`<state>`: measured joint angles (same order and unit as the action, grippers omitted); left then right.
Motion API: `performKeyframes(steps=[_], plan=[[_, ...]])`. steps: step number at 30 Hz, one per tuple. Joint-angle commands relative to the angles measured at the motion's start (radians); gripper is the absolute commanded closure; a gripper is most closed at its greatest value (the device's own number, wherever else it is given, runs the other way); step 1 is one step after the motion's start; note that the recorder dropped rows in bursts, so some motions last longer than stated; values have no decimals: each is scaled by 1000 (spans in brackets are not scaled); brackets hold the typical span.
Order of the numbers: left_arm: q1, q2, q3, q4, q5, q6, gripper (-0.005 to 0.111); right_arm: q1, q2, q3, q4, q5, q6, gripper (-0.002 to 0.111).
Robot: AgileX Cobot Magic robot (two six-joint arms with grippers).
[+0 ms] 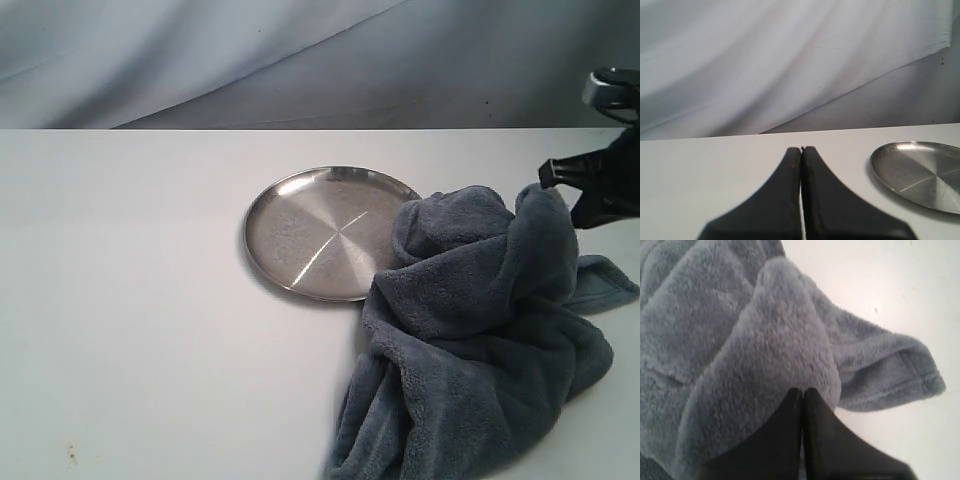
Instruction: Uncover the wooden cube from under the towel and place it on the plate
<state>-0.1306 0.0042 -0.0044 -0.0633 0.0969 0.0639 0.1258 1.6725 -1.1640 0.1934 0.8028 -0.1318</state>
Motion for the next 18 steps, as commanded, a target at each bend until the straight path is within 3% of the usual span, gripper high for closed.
performKeyframes(steps=[1, 8, 18], plan=[[2, -4, 4, -2, -11, -2, 107, -4, 96, -152, 16, 83, -16, 108], [2, -4, 4, -2, -11, -2, 107, 37, 150, -233, 191, 130, -186, 108], [2, -4, 4, -2, -11, -2, 107, 243, 150, -233, 148, 150, -193, 108]])
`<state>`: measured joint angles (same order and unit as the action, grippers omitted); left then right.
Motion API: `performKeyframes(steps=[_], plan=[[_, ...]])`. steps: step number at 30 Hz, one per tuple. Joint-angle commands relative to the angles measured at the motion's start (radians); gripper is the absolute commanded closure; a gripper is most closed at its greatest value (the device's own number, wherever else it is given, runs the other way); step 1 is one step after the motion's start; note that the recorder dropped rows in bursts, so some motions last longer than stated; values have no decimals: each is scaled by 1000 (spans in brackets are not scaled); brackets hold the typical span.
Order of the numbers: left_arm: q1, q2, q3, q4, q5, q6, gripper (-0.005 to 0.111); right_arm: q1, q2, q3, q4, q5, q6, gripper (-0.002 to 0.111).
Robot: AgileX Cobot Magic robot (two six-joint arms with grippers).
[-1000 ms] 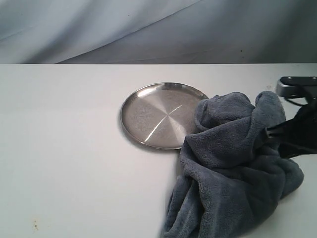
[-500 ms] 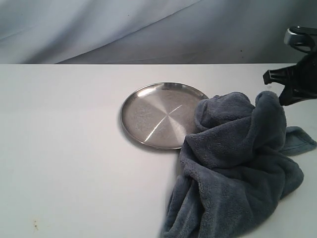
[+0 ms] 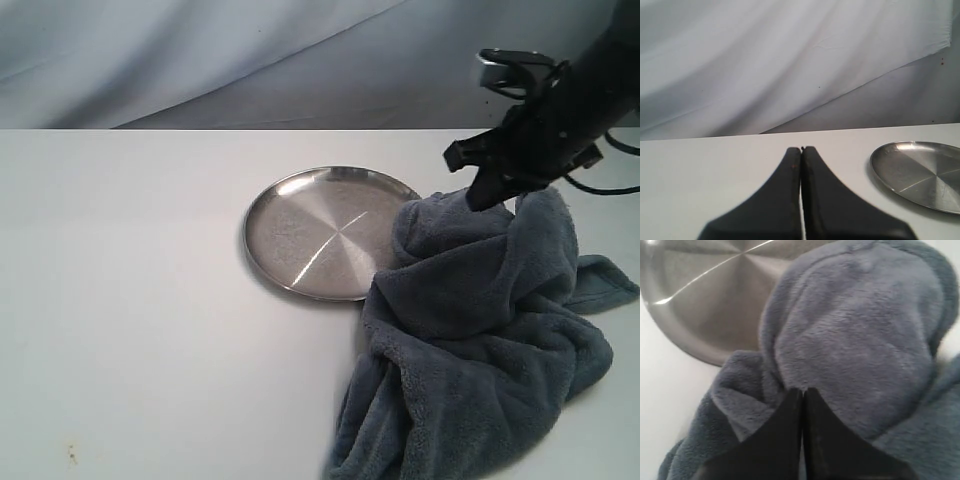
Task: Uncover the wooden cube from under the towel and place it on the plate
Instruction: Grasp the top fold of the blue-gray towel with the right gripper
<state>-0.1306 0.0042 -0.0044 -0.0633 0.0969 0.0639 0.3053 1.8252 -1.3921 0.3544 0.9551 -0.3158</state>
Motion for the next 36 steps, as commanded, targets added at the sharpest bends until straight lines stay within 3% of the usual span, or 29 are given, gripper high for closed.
performKeyframes(steps=[1, 9, 19, 29, 36], plan=[[2, -4, 4, -2, -11, -2, 107, 77, -2, -5, -13, -7, -4, 108], [2, -4, 4, -2, -11, -2, 107, 92, -11, 44, -181, 25, 96, 108], [2, -4, 4, -2, -11, -2, 107, 92, -169, 346, -192, -228, 114, 108], [2, -4, 4, -2, -11, -2, 107, 92, -180, 342, -179, -292, 118, 108], [2, -4, 4, -2, -11, -2, 107, 92, -180, 248, -189, -263, 160, 108]])
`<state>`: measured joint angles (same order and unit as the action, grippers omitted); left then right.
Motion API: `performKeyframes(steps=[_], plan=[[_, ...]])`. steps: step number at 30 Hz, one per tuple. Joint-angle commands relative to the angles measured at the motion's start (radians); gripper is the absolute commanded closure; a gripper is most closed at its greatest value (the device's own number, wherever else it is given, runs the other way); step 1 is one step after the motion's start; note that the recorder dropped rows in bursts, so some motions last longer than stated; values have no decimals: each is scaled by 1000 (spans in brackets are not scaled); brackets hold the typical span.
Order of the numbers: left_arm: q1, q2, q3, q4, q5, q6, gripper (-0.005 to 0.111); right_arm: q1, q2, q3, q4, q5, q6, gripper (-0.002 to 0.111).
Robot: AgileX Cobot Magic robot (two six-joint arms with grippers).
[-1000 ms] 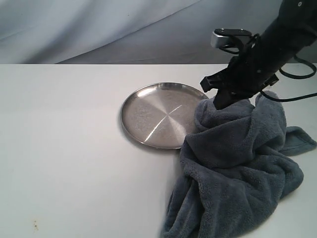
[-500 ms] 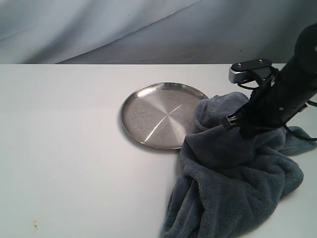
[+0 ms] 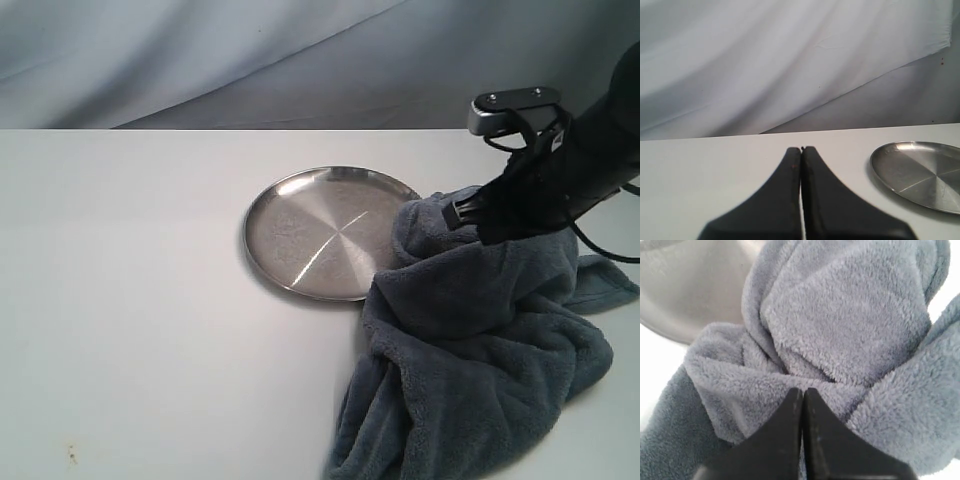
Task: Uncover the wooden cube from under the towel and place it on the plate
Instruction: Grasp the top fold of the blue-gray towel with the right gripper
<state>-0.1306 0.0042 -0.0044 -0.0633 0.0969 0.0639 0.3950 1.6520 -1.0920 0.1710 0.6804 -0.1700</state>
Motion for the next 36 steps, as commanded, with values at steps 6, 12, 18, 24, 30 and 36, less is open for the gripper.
performKeyframes(steps=[6, 12, 18, 24, 30, 36], plan=[[2, -4, 4, -2, -11, -2, 107, 2, -7, -62, -108, 26, 39, 92], [2, -4, 4, -2, -11, -2, 107, 2, -7, -62, -144, 2, 37, 51], [2, -4, 4, -2, -11, -2, 107, 2, -5, -62, -228, -55, 93, 49], [2, -4, 4, -2, -11, -2, 107, 2, 75, -62, -268, -78, 106, 47], [2, -4, 4, -2, -11, -2, 107, 2, 137, -62, -271, -89, 106, 43], [2, -4, 4, -2, -11, -2, 107, 2, 147, -62, -271, -65, 116, 58]])
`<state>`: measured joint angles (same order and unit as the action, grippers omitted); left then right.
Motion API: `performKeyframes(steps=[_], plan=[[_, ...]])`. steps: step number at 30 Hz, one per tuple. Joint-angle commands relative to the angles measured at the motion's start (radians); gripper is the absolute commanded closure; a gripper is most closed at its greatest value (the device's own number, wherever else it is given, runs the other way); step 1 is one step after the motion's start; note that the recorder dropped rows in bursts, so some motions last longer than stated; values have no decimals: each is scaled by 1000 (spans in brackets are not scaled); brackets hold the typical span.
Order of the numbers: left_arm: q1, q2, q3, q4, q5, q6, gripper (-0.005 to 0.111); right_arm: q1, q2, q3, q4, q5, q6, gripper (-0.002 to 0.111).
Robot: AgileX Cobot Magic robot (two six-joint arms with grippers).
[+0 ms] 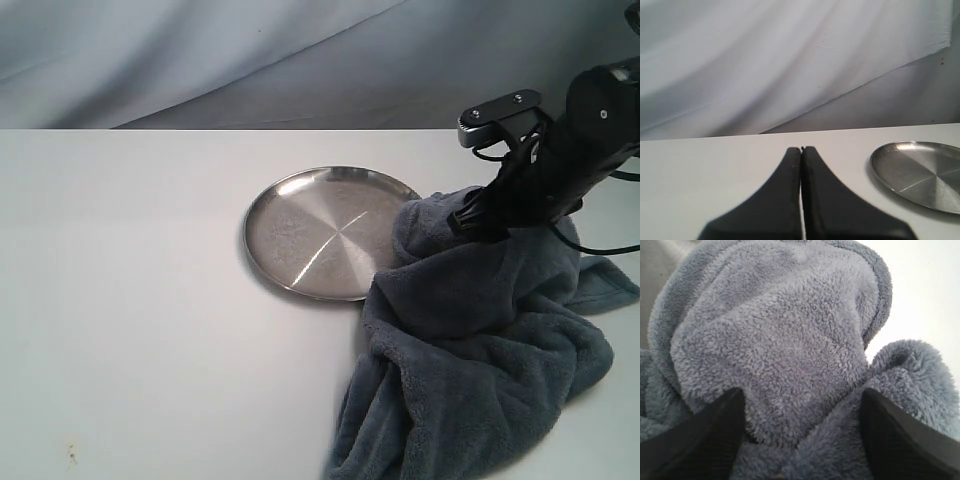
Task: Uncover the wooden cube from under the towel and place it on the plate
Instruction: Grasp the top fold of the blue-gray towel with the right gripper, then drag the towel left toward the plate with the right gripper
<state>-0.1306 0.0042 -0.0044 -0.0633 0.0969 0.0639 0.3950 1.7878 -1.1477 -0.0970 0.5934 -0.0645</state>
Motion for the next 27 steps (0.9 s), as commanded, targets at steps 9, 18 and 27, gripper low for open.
performKeyframes(steps=[9, 18, 27], plan=[[2, -4, 4, -2, -11, -2, 107, 2, 11, -6, -3, 40, 13, 104], [2, -4, 4, -2, -11, -2, 107, 2, -90, -6, 32, 32, 15, 108], [2, -4, 4, -2, -11, -2, 107, 26, -248, -6, 151, 32, -108, 108]])
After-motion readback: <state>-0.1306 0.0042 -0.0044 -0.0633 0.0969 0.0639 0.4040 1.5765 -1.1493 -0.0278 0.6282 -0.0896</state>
